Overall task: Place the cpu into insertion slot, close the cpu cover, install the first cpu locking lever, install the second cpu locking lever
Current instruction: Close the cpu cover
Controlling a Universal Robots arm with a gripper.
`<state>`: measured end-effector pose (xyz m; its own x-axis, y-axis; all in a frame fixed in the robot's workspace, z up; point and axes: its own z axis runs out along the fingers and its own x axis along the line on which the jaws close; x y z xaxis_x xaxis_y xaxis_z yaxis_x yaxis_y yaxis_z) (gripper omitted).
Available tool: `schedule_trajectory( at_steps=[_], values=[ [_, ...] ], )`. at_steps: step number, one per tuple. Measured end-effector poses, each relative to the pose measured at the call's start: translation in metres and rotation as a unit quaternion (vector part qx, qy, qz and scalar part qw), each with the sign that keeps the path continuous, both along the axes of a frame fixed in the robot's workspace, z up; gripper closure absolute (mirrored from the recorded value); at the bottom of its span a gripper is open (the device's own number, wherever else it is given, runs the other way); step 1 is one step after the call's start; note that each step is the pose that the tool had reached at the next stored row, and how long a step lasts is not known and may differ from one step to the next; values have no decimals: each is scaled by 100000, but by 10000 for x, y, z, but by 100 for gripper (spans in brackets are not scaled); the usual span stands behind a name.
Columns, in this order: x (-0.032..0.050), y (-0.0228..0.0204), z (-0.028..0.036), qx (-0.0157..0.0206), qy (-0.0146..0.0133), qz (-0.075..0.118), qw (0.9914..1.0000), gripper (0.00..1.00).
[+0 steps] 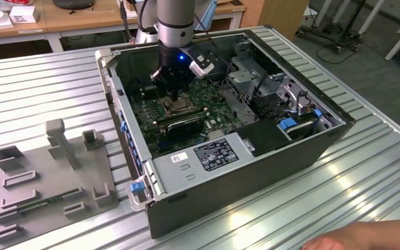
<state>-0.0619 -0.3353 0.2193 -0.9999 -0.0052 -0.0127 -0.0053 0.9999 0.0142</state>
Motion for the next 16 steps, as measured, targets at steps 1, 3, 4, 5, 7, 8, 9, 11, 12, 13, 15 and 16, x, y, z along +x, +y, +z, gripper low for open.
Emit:
schedule_trajectory(
  at_steps=[1,3,4,5,7,8,9,11,12,13,15,16],
  values=[
    [0,0,0,2,11,-2,100000,89],
    [-6,0,-2,9,12,-1,100000,89],
    [-15,0,-5,11,8,7,100000,89],
    [-27,0,-10,8,11,3,100000,89],
    [-51,1,-26,9,10,-1,100000,89],
    [-62,0,-36,6,12,-1,100000,89],
    [-72,0,-47,6,13,0,100000,89],
    [-86,0,-65,6,14,-1,100000,89],
    [-89,0,-70,5,14,-2,100000,89],
    [-92,0,-73,-4,18,1,100000,89],
    [-101,0,-78,-6,22,-2,100000,89],
    [-108,0,-81,2,15,-2,100000,89]
  ],
)
